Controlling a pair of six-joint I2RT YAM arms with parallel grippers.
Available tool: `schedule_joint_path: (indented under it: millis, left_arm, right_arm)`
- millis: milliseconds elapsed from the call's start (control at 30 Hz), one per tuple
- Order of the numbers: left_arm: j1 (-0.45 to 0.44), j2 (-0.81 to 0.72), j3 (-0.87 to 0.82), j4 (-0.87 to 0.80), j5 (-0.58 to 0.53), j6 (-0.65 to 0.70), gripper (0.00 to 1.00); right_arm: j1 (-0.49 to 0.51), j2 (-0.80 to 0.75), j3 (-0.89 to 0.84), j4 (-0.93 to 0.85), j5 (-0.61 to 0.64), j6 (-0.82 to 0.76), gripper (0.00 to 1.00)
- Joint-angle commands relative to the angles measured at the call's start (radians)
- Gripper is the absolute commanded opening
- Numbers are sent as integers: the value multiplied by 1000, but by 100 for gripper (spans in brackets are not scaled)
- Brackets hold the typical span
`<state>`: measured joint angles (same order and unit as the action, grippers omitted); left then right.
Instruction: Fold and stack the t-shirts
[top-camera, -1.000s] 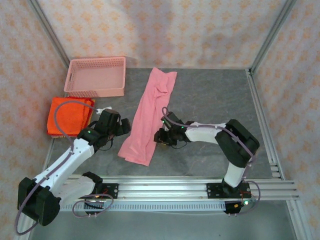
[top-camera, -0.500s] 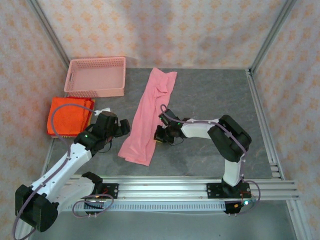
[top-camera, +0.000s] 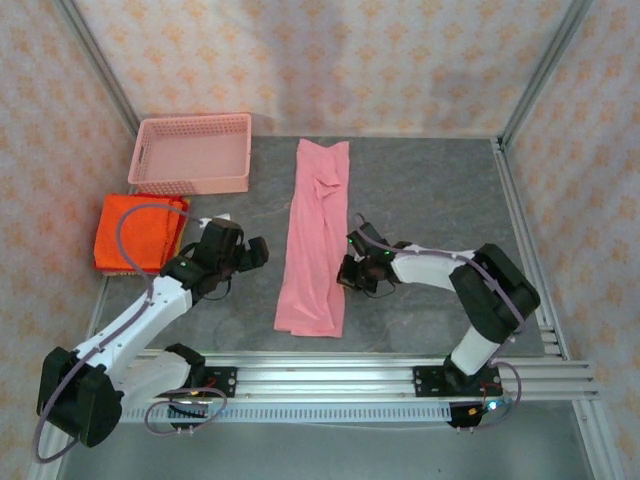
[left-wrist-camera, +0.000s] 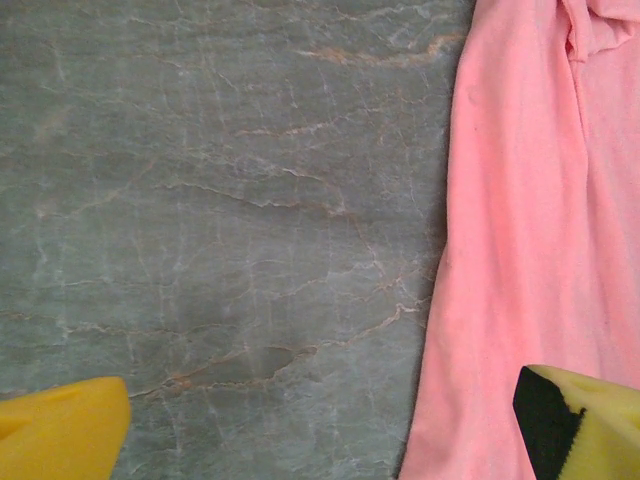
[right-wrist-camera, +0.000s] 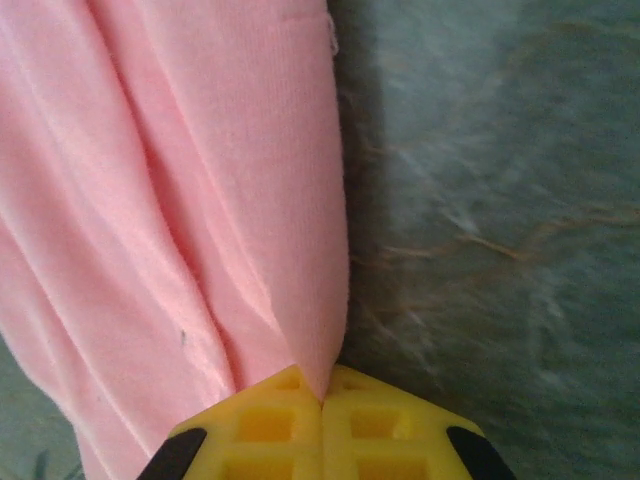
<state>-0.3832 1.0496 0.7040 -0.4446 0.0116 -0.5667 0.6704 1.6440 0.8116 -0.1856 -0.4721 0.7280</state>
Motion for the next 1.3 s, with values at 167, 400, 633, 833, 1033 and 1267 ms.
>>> schedule_joint_path:
  millis: [167, 400, 633, 833, 1033, 1267]
  left_arm:
    - [2, 99, 18, 121, 105, -17, 100]
    - [-44, 159, 27, 96, 206, -61, 100]
    - [-177, 136, -84, 63, 329, -156, 100]
    - [-309, 89, -135, -19, 327, -233, 100]
    - [-430, 73, -204, 43, 340, -341, 87]
    - [-451, 132, -230, 131, 352, -362, 71]
  right_arm:
    - [-10, -75, -19, -77, 73, -57, 0]
    - [-12, -148, -34, -24, 46, -24, 50]
    - [-9, -362, -208, -16, -9, 108, 63]
    - [53, -540, -356, -13, -88, 250, 59]
    - [168, -589, -439, 67, -73, 384, 48]
    - [221, -480, -438, 167, -68, 409, 43]
